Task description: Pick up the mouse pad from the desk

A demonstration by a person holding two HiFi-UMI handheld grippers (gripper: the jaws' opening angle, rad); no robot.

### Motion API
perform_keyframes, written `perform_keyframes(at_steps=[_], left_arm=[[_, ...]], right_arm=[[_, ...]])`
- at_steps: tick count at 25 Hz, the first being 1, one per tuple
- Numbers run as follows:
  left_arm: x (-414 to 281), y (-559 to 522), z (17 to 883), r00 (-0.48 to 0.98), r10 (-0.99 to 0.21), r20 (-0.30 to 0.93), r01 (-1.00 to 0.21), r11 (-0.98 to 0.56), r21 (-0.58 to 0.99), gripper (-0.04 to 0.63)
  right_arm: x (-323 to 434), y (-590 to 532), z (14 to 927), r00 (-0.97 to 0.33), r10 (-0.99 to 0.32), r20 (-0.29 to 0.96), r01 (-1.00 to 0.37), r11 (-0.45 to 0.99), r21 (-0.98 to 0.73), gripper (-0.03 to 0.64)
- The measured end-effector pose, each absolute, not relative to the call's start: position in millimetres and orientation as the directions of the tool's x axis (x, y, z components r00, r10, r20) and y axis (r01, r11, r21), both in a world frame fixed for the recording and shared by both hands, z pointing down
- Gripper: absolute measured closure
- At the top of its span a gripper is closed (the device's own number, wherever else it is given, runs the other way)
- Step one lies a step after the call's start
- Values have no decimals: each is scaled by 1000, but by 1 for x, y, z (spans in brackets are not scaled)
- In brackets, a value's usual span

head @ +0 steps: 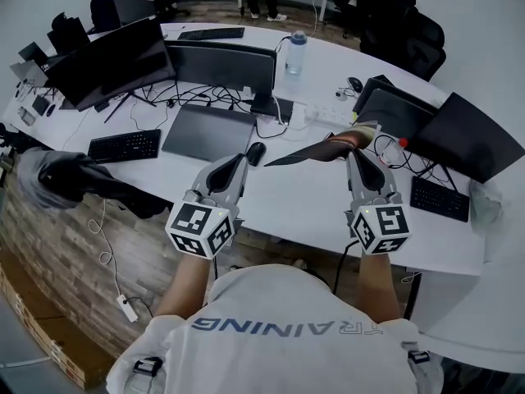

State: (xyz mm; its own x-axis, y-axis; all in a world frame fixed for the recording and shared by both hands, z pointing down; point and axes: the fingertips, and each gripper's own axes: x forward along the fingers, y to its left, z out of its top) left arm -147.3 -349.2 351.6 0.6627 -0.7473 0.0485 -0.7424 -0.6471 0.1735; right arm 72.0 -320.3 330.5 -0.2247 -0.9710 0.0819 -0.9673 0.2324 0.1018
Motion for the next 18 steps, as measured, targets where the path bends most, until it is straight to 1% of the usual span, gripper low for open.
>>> perform_keyframes(at_steps=[18], left_arm=[[-136,-358,365,665,-742,83,-743,-646,178,595]], right_arm=[[85,-325,350,-223,-966,131,-969,234,77,577]])
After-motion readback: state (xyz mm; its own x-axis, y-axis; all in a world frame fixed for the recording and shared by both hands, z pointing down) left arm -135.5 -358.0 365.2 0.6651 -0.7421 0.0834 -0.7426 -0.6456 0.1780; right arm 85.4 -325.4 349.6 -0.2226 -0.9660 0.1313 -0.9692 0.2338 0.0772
